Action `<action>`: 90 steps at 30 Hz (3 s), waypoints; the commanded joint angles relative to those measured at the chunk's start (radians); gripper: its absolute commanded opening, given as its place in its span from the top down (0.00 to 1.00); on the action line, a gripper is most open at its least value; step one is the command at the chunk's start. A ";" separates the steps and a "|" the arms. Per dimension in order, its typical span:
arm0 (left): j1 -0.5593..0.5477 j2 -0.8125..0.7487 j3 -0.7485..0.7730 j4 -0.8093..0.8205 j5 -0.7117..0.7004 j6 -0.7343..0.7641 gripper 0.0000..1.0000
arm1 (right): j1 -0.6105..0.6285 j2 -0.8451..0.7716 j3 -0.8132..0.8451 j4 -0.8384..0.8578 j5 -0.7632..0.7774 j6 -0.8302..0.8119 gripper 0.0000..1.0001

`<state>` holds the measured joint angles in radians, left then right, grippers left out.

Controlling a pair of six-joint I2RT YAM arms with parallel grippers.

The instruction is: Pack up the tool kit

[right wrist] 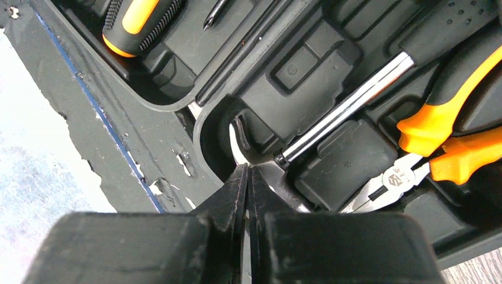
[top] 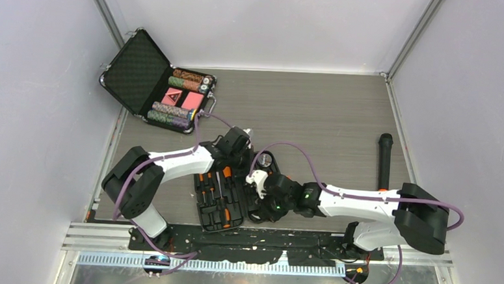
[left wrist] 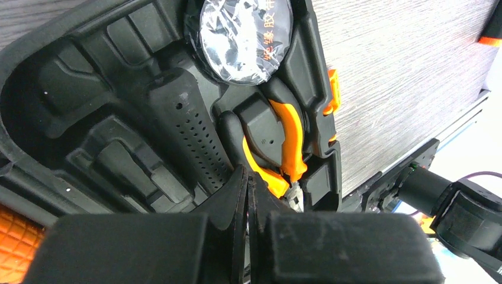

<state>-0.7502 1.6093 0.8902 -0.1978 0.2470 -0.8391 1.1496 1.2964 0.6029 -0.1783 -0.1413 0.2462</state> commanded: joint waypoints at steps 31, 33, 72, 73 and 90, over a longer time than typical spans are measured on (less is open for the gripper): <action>0.085 0.040 -0.107 0.156 0.055 -0.087 1.00 | 0.005 -0.077 0.205 -0.341 0.198 0.117 0.84; 0.082 0.022 -0.097 0.155 0.057 -0.084 0.97 | 0.005 -0.074 0.215 -0.371 0.206 0.120 0.84; 0.035 0.046 -0.010 -0.002 -0.056 -0.016 0.93 | 0.038 0.091 0.187 -0.269 0.156 0.142 0.84; 0.035 0.048 -0.010 -0.002 -0.055 -0.017 0.93 | 0.038 0.094 0.188 -0.271 0.156 0.142 0.84; 0.034 0.073 -0.038 0.011 -0.037 -0.035 1.00 | 0.100 0.299 0.195 -0.440 0.155 0.188 0.90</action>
<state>-0.7055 1.6382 0.8806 -0.1928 0.2142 -0.8707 1.2274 1.4990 0.8680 -0.5137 0.0498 0.3862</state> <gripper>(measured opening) 0.004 0.103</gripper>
